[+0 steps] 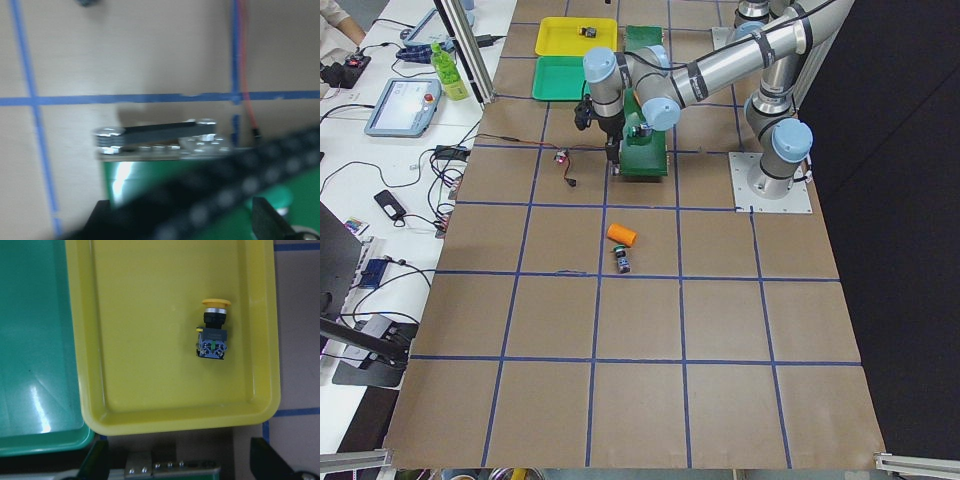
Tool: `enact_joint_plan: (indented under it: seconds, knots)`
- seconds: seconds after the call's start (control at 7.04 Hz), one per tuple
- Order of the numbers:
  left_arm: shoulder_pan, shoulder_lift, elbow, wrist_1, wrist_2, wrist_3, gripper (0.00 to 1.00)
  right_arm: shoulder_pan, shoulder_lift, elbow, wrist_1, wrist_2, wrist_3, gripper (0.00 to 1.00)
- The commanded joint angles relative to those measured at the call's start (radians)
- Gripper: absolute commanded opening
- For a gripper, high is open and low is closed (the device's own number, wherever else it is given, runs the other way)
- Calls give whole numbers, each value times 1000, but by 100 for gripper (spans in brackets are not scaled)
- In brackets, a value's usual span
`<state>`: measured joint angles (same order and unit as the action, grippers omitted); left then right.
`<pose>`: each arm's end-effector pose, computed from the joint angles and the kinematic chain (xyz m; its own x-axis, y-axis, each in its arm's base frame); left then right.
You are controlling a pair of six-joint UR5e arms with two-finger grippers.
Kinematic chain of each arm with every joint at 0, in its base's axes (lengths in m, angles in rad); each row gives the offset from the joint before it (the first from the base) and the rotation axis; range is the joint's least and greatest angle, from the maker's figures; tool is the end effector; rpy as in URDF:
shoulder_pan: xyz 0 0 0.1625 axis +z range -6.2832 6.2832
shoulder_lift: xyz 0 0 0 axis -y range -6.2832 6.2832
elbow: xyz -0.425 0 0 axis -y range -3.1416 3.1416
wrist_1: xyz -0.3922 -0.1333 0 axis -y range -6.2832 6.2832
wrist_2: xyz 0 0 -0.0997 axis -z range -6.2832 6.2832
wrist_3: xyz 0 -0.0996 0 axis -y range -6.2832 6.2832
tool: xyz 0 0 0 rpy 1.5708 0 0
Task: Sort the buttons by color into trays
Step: 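Release green button, grasp orange cylinder with left while right reaches to belt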
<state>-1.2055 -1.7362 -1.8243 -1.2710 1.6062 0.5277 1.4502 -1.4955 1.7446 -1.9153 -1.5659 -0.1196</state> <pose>0.0629 -0.5278 0.3115 -0.9864 0.1619 0.0295 0.1643 0.9790 0.1204 0.0702 -0.5331 0.4000 -1.0000 0.0011 0.0065 0.0004 0.9955 -0.0952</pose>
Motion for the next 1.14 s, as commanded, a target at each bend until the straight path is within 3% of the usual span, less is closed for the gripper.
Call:
enact_joint_plan:
  seconds: [0.0,0.14,0.43,0.99]
  knots:
    - [211,-54,-3,21,21,379,100,97,-34,10,59,1,125,100]
    - [278,-95,-13,94,23,511,100,136,-16,27,59,3,193,100]
    - [307,-201,-20,252,21,619,100,197,29,65,6,35,207,100]
    - [282,-238,-67,300,9,652,96,281,151,102,-134,44,303,100]
